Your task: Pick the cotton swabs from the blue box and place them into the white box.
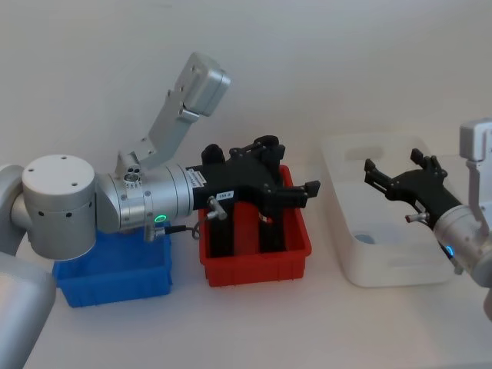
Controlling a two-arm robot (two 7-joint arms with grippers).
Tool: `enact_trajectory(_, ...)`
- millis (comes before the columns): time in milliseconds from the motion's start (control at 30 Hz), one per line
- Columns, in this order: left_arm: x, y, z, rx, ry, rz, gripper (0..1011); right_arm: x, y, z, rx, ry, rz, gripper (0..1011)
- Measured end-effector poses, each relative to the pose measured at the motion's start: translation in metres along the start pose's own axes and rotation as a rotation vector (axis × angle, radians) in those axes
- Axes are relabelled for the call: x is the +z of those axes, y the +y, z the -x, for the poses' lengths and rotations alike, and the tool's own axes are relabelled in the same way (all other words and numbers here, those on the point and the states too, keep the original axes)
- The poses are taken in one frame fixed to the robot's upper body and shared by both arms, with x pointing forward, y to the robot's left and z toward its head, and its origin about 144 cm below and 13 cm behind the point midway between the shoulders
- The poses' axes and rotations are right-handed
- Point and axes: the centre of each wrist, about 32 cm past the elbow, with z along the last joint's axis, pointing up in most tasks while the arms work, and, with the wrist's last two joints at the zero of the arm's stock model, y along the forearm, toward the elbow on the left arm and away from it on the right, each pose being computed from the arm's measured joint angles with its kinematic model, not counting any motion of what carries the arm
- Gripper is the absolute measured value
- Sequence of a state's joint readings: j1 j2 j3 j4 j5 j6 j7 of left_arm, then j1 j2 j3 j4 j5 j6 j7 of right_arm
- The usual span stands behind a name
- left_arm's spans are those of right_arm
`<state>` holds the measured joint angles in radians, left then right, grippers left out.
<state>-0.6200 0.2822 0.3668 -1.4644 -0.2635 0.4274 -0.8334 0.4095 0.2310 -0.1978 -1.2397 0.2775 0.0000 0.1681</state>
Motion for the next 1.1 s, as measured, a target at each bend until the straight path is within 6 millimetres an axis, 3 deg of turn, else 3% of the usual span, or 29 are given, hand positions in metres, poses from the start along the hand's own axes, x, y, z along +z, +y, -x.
enact_trajectory(567,-0.002,0.000,0.001,0.006,0.001,-0.001,1004,0.011,-0.016,0.003,-0.016,-0.011,-0.086,1002)
enact_trajectory(1100,-0.031,0.001,0.020,0.166,-0.038,0.014,1004,0.004,-0.050,0.020,0.009,-0.021,-0.063,1002)
